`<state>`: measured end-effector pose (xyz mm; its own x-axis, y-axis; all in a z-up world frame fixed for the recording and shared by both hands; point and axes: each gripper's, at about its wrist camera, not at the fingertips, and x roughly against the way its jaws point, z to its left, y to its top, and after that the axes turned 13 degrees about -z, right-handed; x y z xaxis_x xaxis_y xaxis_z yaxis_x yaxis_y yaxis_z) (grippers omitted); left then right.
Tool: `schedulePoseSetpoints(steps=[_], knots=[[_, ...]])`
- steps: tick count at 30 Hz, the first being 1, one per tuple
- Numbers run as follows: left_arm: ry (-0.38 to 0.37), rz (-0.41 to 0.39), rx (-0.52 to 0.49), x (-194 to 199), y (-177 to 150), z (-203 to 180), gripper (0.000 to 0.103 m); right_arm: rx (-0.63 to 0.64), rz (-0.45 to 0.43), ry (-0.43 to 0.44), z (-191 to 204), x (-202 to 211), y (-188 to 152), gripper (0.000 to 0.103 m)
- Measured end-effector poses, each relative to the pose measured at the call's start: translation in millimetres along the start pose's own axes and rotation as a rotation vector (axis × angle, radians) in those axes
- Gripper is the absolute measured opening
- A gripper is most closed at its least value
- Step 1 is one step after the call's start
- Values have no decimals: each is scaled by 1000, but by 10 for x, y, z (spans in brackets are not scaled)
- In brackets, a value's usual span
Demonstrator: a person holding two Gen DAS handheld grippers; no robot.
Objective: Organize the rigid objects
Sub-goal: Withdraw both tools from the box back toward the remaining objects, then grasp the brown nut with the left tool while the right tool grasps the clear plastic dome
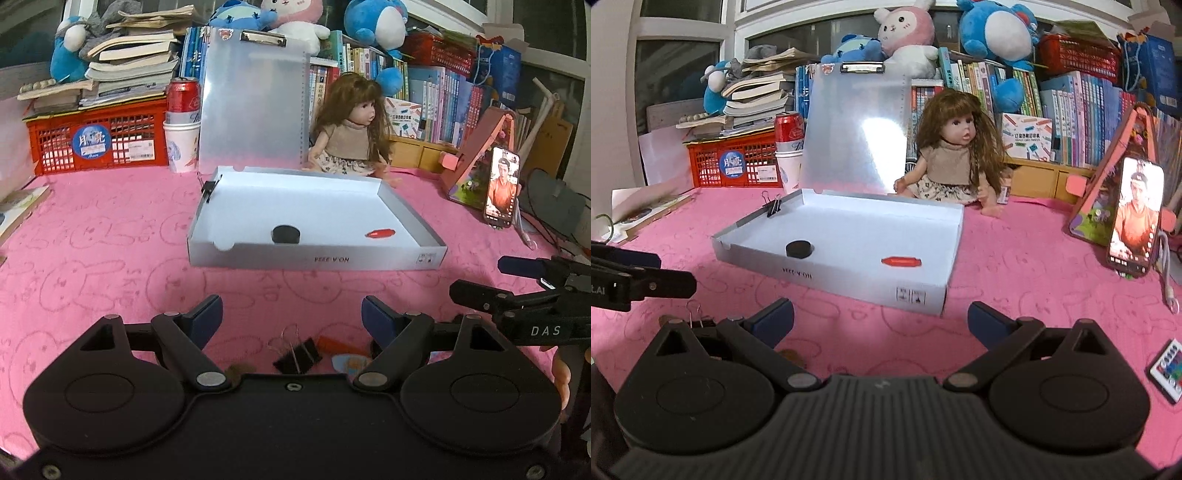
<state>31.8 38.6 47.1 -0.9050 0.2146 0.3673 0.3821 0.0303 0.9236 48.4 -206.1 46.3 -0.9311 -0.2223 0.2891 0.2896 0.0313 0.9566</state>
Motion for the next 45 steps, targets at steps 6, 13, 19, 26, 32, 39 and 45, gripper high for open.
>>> schedulePoseSetpoints(steps=[6,13,19,26,32,39,45], knots=[[6,-8,3,98,-106,11,81,-27,-25,3,-39,113,-114,103],[5,-33,43,216,-258,75,81,-60,-77,-1,-67,258,-212,103],[17,-24,52,271,-378,177,67,-68,-69,-20,-75,301,-299,97],[45,-7,69,273,-477,258,50,-81,-49,-9,-75,323,-383,86],[83,-11,54,226,-488,257,49,-61,-44,-15,-45,331,-416,75],[114,1,66,123,-516,223,49,-115,-54,-46,-148,313,-438,60],[142,-4,43,19,-561,168,49,-217,-18,-68,-297,219,-497,50]])
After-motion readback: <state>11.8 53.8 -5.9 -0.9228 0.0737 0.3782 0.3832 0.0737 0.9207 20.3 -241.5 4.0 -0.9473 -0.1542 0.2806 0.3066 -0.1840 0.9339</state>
